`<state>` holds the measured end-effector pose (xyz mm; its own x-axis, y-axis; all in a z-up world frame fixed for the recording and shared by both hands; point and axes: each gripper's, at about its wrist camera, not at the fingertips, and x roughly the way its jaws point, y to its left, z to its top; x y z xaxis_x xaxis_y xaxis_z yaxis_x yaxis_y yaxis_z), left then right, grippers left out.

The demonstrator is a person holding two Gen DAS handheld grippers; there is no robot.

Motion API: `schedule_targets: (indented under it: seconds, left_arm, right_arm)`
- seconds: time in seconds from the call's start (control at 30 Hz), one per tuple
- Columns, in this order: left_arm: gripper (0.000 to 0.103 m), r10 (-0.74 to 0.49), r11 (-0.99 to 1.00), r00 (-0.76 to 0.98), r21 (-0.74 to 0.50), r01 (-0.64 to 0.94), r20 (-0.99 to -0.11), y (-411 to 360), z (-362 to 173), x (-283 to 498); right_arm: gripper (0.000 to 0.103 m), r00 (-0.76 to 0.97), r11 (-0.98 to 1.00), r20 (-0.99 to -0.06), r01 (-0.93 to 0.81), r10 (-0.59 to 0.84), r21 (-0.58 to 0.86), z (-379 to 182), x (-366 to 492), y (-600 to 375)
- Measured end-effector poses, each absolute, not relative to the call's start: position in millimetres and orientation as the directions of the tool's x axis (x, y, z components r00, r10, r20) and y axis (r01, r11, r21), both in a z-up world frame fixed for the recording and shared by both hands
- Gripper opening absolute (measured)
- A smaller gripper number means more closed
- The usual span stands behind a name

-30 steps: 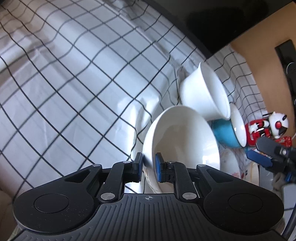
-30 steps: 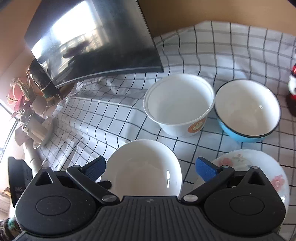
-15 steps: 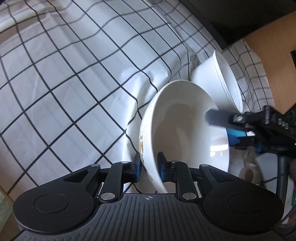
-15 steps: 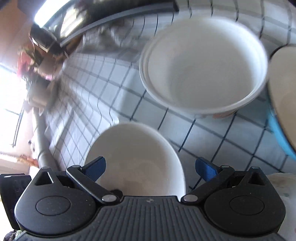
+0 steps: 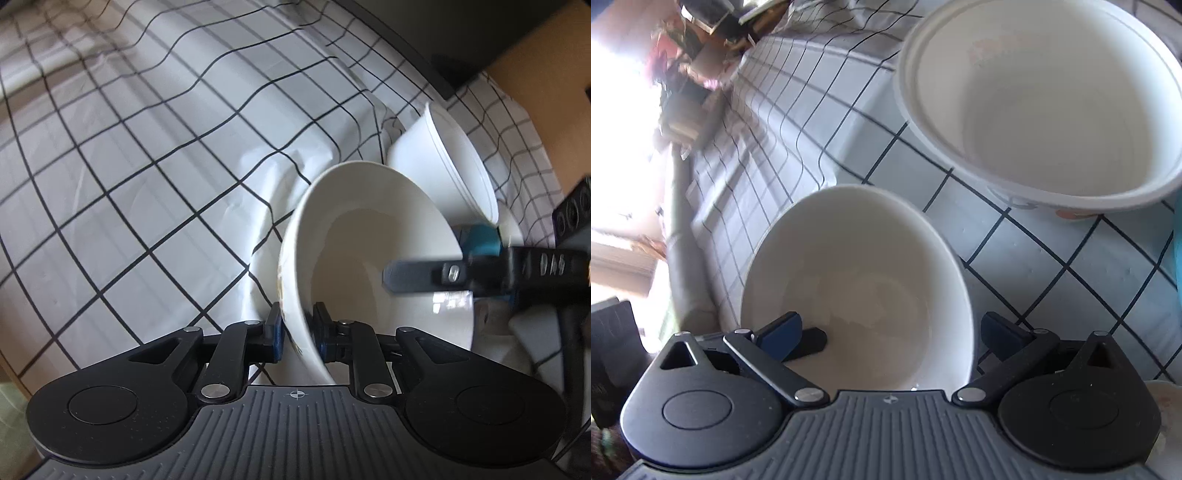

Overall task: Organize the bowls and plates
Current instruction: 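Grasp the rim of the large white bowl with the left tool while the right tool grips it too, then lift the large white bowl with both tools and carry it over the floral plate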

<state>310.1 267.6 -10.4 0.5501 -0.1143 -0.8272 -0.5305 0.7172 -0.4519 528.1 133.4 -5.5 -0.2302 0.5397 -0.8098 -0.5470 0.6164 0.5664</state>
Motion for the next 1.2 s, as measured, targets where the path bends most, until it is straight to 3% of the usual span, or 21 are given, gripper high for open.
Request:
schedule_targets:
  seconds: [0.2, 0.67, 0.93, 1.2]
  left_arm:
    - [0.023, -0.082, 0.741, 0.521, -0.401, -0.538, -0.85, 261, -5, 320]
    - [0.022, -0.07, 0.744, 0.568, -0.422, -0.518, -0.82, 259, -7, 309]
    - [0.02, -0.093, 0.733, 0.546, -0.428, -0.529, -0.832, 263, -6, 313]
    - [0.022, -0.124, 0.683, 0.468, -0.418, -0.599, -0.875, 273, -4, 332]
  right_arm:
    - [0.103, -0.231, 0.637, -0.822, -0.536, 0.521, 0.554, -4, 529, 137]
    - [0.103, -0.255, 0.516, -0.876, -0.726, 0.41, 0.454, 3, 517, 155]
    - [0.066, -0.166, 0.545, -0.899, -0.746, 0.404, 0.383, 12, 517, 143]
    - [0.051, -0.104, 0.566, -0.904, -0.748, 0.415, 0.346, 12, 517, 137]
